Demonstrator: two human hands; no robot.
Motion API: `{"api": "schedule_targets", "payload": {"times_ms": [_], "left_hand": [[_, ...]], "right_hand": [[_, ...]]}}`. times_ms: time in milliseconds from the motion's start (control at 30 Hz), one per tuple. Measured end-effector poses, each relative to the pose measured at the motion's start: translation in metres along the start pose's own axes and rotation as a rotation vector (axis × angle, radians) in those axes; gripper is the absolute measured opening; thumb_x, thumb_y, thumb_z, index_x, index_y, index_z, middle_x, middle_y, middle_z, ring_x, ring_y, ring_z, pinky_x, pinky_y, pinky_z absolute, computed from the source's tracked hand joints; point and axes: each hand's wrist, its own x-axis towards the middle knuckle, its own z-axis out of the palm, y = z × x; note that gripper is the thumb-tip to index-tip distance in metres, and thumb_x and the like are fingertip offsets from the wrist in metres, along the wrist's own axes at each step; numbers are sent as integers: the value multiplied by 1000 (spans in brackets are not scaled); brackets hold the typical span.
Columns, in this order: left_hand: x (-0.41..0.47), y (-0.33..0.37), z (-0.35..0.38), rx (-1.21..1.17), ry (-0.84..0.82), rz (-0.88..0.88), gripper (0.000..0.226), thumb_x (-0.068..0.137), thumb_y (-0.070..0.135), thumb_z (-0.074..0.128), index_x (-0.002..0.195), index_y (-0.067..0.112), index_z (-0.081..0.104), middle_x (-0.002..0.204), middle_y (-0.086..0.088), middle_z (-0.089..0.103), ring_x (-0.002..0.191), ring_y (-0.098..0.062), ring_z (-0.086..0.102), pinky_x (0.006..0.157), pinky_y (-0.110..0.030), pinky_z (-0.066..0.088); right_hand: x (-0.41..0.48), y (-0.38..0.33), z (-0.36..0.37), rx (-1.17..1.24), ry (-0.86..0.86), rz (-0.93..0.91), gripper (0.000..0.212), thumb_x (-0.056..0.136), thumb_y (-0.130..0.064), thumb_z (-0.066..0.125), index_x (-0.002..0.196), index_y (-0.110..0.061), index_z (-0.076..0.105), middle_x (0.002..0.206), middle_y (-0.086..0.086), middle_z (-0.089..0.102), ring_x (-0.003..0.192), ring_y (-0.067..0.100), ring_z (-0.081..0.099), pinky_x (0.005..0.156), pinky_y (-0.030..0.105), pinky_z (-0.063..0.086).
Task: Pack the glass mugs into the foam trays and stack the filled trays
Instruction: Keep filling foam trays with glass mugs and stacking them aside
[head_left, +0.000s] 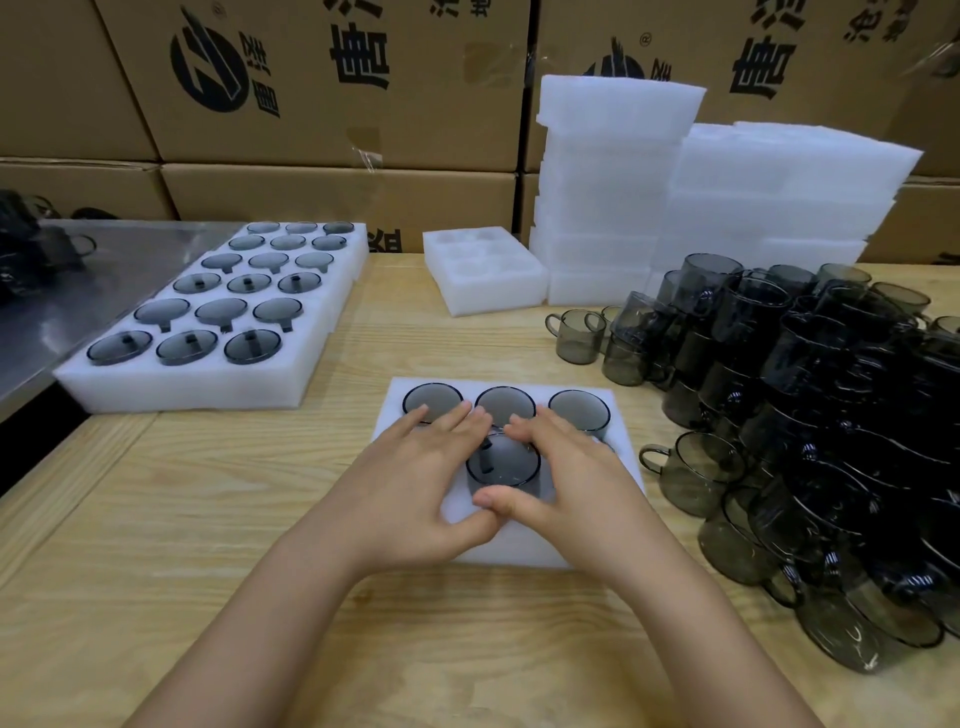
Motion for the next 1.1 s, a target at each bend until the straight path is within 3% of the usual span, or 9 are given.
{"api": "schedule_targets", "payload": {"times_ms": [100, 167, 233, 300, 433, 600, 767, 933, 1100], "left_hand": [[-3, 4, 0, 92, 10, -1, 92, 75, 69, 15, 152, 17, 21, 157, 10, 20, 143, 4, 4, 117, -20, -1], [-4, 7, 0, 182, 41, 2, 97, 78, 71, 20, 148, 6, 29, 154, -2, 30, 144, -9, 20, 118, -29, 15], [-6, 12, 3, 283, 68, 20, 98, 78, 71, 32, 137, -6, 44, 143, -16, 45, 134, -26, 42, 107, -43, 40], [-10, 14, 14, 304, 195, 83, 88, 81, 64, 40, 128, -9, 53, 135, -21, 52, 126, -34, 51, 97, -46, 49], [-12, 15, 27, 300, 399, 159, 68, 84, 49, 48, 118, -8, 62, 123, -24, 61, 118, -38, 57, 101, -41, 40], [-12, 19, 31, 347, 356, 89, 64, 81, 46, 49, 122, -2, 62, 129, -21, 58, 121, -35, 56, 99, -41, 38], [-13, 23, 35, 368, 339, 8, 65, 80, 47, 46, 124, 1, 62, 131, -20, 56, 122, -36, 55, 95, -50, 49], [-15, 18, 41, 409, 447, 22, 61, 82, 44, 44, 116, -1, 67, 121, -19, 64, 113, -32, 62, 90, -52, 52], [-15, 15, 47, 416, 497, 0, 57, 89, 37, 35, 111, -2, 69, 118, -18, 66, 110, -29, 64, 87, -52, 53]], "right_hand": [[-1, 3, 1, -69, -78, -19, 72, 83, -62, 47, 144, -30, 28, 153, -21, 19, 142, -2, -4, 114, 21, 5], [-3, 2, 0, -67, -94, -41, 69, 86, -65, 30, 146, -31, 27, 155, -21, 6, 140, -6, -11, 116, 22, -3], [-5, -3, 0, -1, -43, -51, 79, 80, -70, 10, 148, -31, 21, 153, -22, -4, 137, -11, -17, 116, 21, -6], [-1, -12, 2, 63, 22, -86, 80, 81, -71, 4, 150, -30, 11, 151, -23, -12, 134, -13, -22, 113, 16, -10], [22, -29, 12, -61, -64, -151, 73, 84, -69, 4, 149, -36, -2, 156, -13, -16, 135, -1, -31, 115, 30, -13], [30, -23, 23, -246, -174, -89, 74, 85, -68, 5, 149, -34, -3, 158, -8, -6, 140, 6, -25, 114, 44, -17], [29, -21, 21, -224, -199, -61, 79, 82, -71, 2, 150, -31, 0, 159, -9, -3, 140, 6, -24, 113, 45, -18], [6, -26, 27, -438, 53, -95, 86, 83, -61, -13, 150, -16, 17, 158, 1, 15, 145, 9, -1, 114, 38, -17], [-8, -20, 27, -450, -40, -82, 94, 72, -61, -28, 151, -16, -4, 159, -2, -8, 143, 7, -17, 114, 37, -19]]}}
